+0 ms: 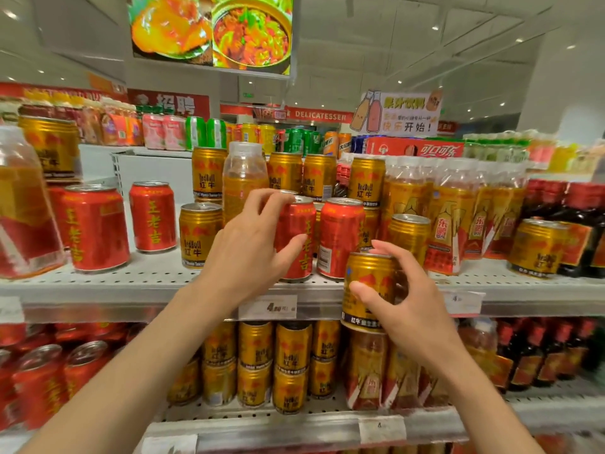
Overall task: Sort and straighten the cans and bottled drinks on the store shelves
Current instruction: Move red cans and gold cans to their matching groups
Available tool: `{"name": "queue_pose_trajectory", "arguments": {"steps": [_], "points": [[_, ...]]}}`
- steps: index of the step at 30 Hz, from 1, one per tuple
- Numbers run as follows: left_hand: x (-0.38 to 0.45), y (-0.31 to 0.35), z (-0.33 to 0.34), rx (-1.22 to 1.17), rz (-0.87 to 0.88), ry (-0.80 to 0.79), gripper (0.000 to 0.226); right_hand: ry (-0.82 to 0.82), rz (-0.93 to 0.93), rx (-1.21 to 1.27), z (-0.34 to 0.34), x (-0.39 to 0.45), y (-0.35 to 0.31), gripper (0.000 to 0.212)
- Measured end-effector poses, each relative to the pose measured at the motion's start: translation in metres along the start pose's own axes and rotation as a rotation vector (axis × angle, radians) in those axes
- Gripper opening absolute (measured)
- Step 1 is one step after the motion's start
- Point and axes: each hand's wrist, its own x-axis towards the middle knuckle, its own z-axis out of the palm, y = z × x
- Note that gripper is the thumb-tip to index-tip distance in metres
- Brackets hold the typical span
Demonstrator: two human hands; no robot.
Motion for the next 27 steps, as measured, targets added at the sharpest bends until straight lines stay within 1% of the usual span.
{"name": "queue_pose_trajectory", "arguments": {"steps": [5, 9, 12, 16, 23, 27], "points": [[-0.002, 0.006, -0.006, -0.038, -0.016, 0.074, 0.051, -0.009, -0.018, 0.02, -0.004, -0.001, 0.002, 0.058], [-0.004, 0.006, -0.012, -0.061, -0.05, 0.047, 0.048, 0.006, -0.045, 0.043, -0.01, 0.002, 0.0, 0.047], [-0.009, 0.002, -0.018, -0.13, -0.093, 0.039, 0.048, 0.007, -0.095, 0.025, -0.016, 0.006, -0.005, 0.047], [-0.021, -0.004, -0.029, -0.202, -0.143, 0.079, 0.047, -0.034, -0.223, 0.019, -0.017, 0.015, -0.018, 0.05], [-0.035, -0.017, -0.053, -0.269, -0.22, 0.075, 0.043, -0.08, -0.492, -0.081, 0.004, 0.047, -0.042, 0.056], [-0.04, -0.022, -0.06, -0.258, -0.238, 0.079, 0.044, -0.119, -0.567, -0.188, 0.02, 0.065, -0.053, 0.057]]}}
